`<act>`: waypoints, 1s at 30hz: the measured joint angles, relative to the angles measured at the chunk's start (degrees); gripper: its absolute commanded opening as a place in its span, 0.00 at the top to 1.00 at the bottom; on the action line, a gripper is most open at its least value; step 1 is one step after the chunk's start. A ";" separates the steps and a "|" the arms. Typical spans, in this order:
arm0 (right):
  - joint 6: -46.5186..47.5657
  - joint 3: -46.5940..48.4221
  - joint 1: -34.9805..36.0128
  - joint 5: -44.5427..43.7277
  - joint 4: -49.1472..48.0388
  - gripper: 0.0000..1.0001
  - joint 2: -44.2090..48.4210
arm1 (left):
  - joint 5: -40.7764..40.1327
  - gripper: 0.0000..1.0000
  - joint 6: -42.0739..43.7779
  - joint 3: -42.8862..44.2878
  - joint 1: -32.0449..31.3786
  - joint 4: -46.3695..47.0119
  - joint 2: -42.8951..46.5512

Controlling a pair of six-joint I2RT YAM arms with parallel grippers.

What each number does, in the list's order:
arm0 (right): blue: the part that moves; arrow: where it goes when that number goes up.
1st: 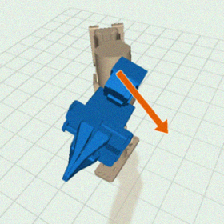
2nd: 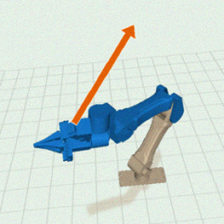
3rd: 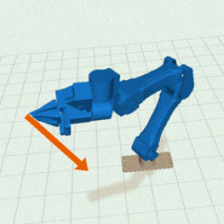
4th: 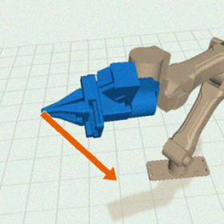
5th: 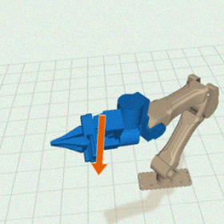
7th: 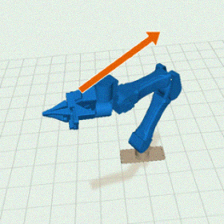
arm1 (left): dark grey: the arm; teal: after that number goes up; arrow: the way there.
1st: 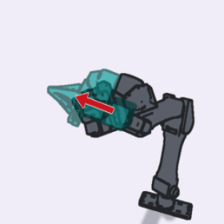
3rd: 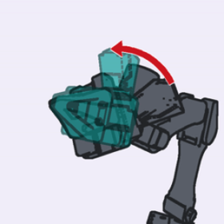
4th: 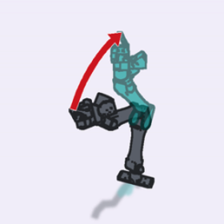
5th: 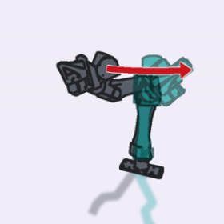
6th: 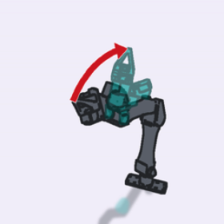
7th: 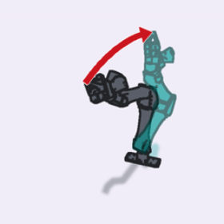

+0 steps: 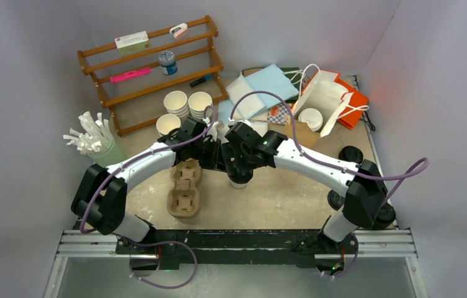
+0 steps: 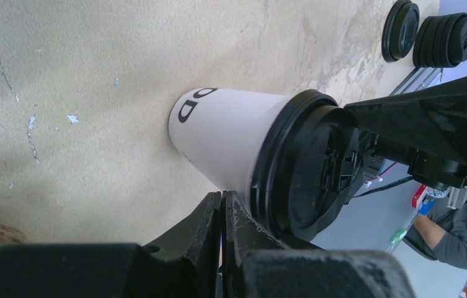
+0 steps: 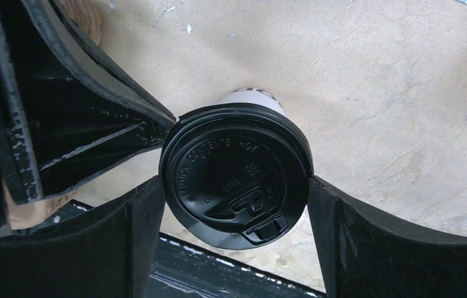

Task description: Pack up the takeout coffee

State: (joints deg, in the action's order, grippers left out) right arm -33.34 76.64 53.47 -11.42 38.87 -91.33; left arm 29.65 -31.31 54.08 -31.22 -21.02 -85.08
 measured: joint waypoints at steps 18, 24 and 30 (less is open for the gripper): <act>0.87 0.35 1.55 -3.23 -0.66 0.16 -1.66 | -2.67 0.94 -0.59 -0.52 0.09 -1.36 0.17; 0.85 0.35 2.60 -4.76 -0.76 0.17 -1.84 | -5.03 0.94 -0.63 -0.52 0.74 -2.69 2.08; 0.79 -0.22 3.87 -6.75 -1.44 0.17 -1.84 | -5.42 0.94 -0.68 -0.52 1.49 -3.10 3.50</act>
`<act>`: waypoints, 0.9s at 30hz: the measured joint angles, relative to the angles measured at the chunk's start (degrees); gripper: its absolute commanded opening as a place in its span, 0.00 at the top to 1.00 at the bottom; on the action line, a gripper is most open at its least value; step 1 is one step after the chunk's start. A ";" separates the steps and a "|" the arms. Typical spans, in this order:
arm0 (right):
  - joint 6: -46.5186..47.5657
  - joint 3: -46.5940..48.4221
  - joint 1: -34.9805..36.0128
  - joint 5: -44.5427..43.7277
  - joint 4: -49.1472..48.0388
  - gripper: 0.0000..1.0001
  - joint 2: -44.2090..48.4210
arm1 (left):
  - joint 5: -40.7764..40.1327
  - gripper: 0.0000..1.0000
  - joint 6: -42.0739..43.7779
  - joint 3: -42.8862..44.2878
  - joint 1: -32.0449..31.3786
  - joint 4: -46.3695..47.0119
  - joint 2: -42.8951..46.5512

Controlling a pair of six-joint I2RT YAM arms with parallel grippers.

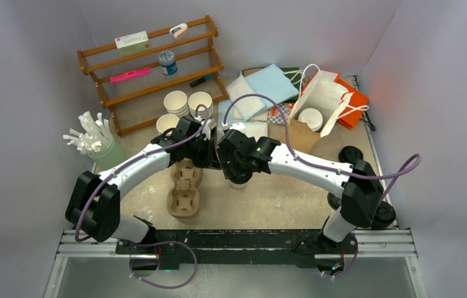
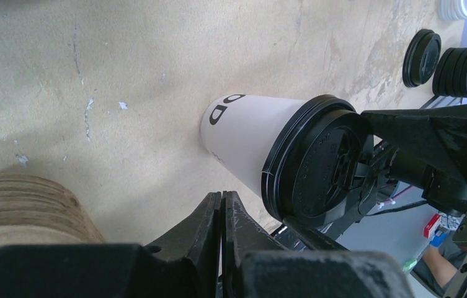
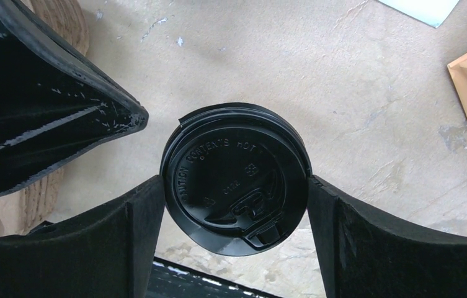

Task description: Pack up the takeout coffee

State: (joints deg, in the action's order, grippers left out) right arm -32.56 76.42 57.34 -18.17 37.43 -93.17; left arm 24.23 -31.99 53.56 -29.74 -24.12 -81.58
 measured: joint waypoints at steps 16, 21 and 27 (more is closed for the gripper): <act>-0.15 -3.72 1.68 -3.19 -3.96 0.19 1.70 | 3.06 0.93 -1.92 -0.11 1.11 0.59 1.27; -0.02 -4.59 1.90 -3.39 -4.83 0.19 2.14 | 4.04 0.93 -2.19 -0.68 1.22 1.09 1.49; 0.09 -5.40 1.99 -3.48 -5.60 0.19 2.62 | 6.45 0.89 -4.44 -2.36 1.25 3.72 1.92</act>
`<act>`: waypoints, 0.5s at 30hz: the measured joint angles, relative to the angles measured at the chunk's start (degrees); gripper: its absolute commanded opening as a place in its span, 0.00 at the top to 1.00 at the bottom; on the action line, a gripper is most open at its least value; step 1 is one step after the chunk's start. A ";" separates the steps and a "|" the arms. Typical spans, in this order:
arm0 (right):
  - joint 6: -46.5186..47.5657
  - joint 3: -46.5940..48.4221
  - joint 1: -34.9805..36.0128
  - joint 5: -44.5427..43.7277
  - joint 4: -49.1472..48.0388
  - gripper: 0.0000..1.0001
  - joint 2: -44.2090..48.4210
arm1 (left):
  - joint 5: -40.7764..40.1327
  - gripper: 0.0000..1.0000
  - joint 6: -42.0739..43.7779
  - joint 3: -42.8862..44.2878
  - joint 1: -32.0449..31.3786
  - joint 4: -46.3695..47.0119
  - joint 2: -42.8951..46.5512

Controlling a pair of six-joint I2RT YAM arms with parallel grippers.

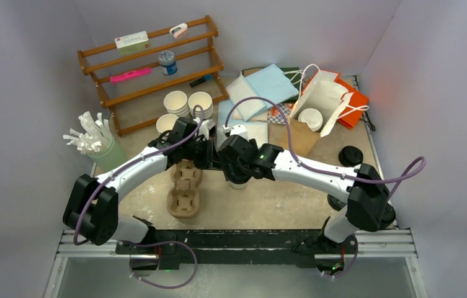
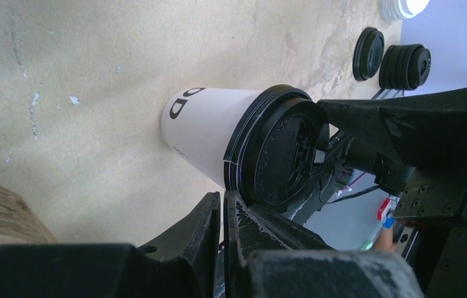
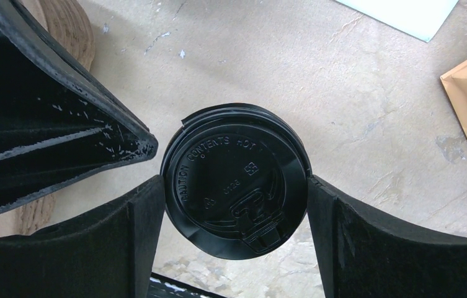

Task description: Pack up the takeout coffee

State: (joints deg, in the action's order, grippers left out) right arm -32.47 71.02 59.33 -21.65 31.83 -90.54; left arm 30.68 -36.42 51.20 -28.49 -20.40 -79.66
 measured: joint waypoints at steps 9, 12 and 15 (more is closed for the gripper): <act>0.13 -0.48 0.09 -0.13 -0.55 0.19 0.33 | 3.19 0.84 -3.85 -2.49 0.35 5.46 0.04; 0.13 -0.48 0.09 -0.13 -0.55 0.20 0.33 | 3.74 0.84 -4.76 -2.49 0.35 7.26 0.04; 0.15 -0.48 0.09 -0.13 -0.57 0.20 0.33 | 3.91 0.85 -5.03 -2.75 0.35 8.81 -0.11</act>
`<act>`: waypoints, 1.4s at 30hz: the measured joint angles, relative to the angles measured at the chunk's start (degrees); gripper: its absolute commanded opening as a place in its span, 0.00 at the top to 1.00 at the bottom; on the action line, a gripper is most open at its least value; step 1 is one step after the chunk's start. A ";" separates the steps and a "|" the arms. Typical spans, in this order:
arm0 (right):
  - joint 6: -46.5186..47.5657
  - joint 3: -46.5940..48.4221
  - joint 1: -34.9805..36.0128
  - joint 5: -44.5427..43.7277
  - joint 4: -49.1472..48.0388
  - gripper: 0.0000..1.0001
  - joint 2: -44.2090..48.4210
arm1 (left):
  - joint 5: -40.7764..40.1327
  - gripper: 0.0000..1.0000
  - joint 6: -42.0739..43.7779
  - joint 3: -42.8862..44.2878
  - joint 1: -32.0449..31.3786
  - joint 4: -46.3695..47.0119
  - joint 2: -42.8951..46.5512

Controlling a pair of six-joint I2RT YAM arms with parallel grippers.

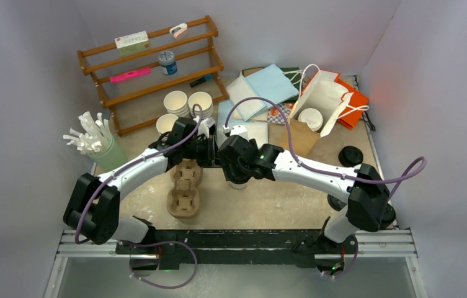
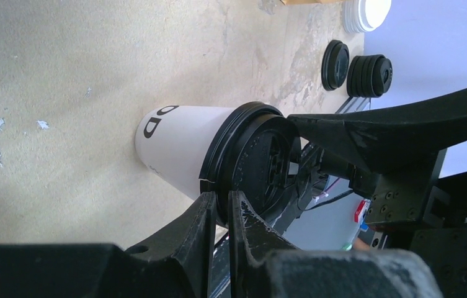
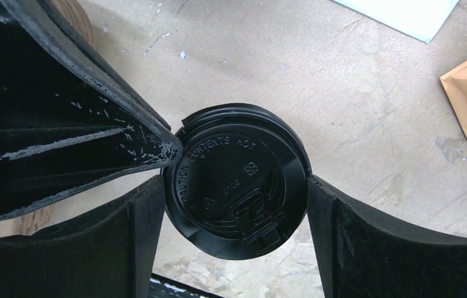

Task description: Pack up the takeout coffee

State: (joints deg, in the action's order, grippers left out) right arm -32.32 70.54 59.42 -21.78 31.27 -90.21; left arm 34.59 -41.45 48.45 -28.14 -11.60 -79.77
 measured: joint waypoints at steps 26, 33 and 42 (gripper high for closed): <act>-0.63 0.55 0.94 -1.31 0.59 0.20 -1.16 | 2.01 0.87 0.04 -3.39 1.03 5.16 -0.87; -1.11 1.36 0.96 -1.46 1.66 0.20 -2.14 | 2.64 0.87 0.00 -5.14 1.16 8.02 -0.42; -1.92 2.32 1.20 -1.77 3.39 0.20 -3.32 | 3.23 0.87 -0.20 -6.67 1.46 10.58 -0.02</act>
State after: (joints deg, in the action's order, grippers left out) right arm -34.24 72.86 60.62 -23.55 34.65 -93.54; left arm 37.82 -41.65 41.78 -26.68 -1.02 -79.79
